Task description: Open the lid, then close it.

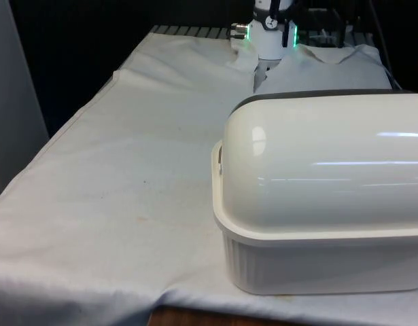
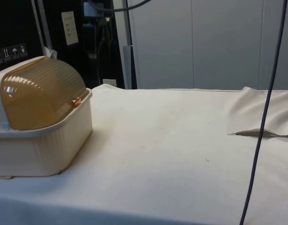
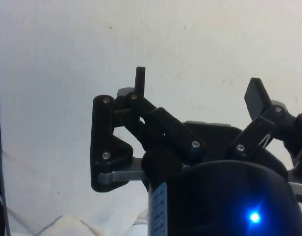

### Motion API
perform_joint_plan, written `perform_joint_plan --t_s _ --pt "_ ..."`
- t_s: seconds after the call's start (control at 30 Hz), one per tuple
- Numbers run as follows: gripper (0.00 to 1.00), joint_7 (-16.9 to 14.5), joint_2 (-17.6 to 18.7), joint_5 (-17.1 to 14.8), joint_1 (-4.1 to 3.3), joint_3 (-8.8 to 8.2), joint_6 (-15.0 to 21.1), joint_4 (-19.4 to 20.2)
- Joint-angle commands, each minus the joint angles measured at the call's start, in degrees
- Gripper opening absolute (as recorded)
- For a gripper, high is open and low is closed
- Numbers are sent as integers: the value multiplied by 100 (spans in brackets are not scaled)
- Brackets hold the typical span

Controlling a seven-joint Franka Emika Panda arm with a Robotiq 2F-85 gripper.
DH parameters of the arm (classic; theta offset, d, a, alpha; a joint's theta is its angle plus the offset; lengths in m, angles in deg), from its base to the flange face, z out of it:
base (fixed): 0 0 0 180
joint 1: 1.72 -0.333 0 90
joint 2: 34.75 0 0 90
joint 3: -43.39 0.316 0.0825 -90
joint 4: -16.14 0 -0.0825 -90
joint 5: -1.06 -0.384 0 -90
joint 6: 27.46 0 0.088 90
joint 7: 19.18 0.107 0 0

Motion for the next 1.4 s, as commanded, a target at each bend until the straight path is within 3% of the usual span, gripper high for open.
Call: perform_joint_plan --t_s 0.0,0.03,0.27,0.3,0.37,0.57,1.03,1.37 --pt "100 69 11 74 -23 11 138 40" --pt "100 6 6 6 0 11 57 23" --pt "100 115 103 97 -17 86 579 189" --pt "100 40 92 29 -6 86 453 155" --pt "100 109 155 86 -17 103 739 235" --pt "100 74 241 46 0 109 1060 344" --pt "100 -178 470 -46 80 -57 1375 344" --pt "100 -109 682 0 52 -57 1593 264"
